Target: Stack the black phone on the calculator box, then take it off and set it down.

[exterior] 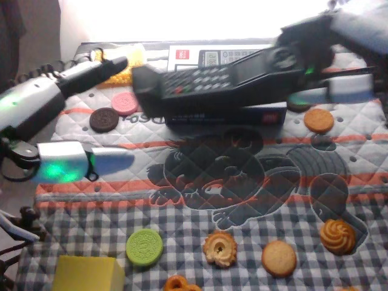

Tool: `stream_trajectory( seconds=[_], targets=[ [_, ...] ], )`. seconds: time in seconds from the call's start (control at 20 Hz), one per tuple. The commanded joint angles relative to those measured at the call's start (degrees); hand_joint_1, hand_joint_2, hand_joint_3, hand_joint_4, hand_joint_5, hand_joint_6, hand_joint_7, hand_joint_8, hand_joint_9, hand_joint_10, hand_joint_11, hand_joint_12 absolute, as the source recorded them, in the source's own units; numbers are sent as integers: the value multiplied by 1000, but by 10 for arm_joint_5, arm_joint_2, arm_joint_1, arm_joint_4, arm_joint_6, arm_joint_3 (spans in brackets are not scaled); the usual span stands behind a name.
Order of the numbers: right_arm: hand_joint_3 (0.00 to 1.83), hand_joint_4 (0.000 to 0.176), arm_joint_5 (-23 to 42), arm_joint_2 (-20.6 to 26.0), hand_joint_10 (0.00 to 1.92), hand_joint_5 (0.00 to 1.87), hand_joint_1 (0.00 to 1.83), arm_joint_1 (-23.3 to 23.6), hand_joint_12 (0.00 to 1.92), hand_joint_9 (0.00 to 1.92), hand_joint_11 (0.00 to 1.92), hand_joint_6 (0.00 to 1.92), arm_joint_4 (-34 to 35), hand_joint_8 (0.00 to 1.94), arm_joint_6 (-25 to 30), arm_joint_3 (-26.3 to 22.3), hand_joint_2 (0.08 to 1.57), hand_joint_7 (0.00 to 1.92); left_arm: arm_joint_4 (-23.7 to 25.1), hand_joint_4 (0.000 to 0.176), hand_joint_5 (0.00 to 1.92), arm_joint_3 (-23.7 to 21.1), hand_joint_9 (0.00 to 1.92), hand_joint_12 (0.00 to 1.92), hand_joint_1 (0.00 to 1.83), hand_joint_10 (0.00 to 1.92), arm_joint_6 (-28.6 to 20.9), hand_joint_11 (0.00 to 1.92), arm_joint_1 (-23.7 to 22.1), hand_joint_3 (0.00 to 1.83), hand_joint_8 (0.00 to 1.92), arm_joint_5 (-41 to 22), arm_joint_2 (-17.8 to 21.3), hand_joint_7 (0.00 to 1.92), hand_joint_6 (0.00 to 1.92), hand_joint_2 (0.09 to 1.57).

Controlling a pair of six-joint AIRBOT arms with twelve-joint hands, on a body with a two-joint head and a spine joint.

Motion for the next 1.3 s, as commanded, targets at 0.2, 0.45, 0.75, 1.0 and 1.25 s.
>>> stream_trajectory(
  seconds=[0.2, 0.45, 0.75, 1.0, 1.25],
  targets=[
    [1, 0, 173, 44, 238, 1028, 1194, -78, 1056, 1446, 1127, 858, 47, 317, 5, -62, 1085, 1338, -1, 85, 184, -8, 249, 769, 691, 11, -3, 0, 10, 0, 6, -81, 13, 243, 4, 934],
    [1, 0, 205, 56, 119, 1091, 1301, -159, 978, 1488, 1166, 615, 71, 527, 5, -93, 1025, 1344, -6, 92, 196, -10, 229, 705, 735, 0, -4, 0, 14, 0, 0, -84, 14, 229, 1, 922],
    [3, 0, 190, 52, 1, 989, 1282, -203, 905, 1409, 1005, 755, 100, 805, 5, -83, 1071, 1199, -8, 109, 171, -12, 223, 630, 717, 2, -4, 0, 16, 2, 2, -86, 14, 228, 1, 948],
    [4, 107, 189, 52, 0, 197, 816, -210, 412, 370, 219, 2, 100, 3, 10, -86, 907, 363, -10, 128, 207, -12, 209, 604, 748, 1, -16, 0, 24, 0, 2, -97, 14, 247, 2, 938],
    [0, 176, 254, 75, 0, 0, 567, -237, 1, 0, 0, 0, 119, 0, 10, -115, 759, 0, 2, 69, 180, -13, 106, 250, 796, 6, -148, 0, 69, 0, 2, -168, 38, 186, 2, 936]
  ],
)
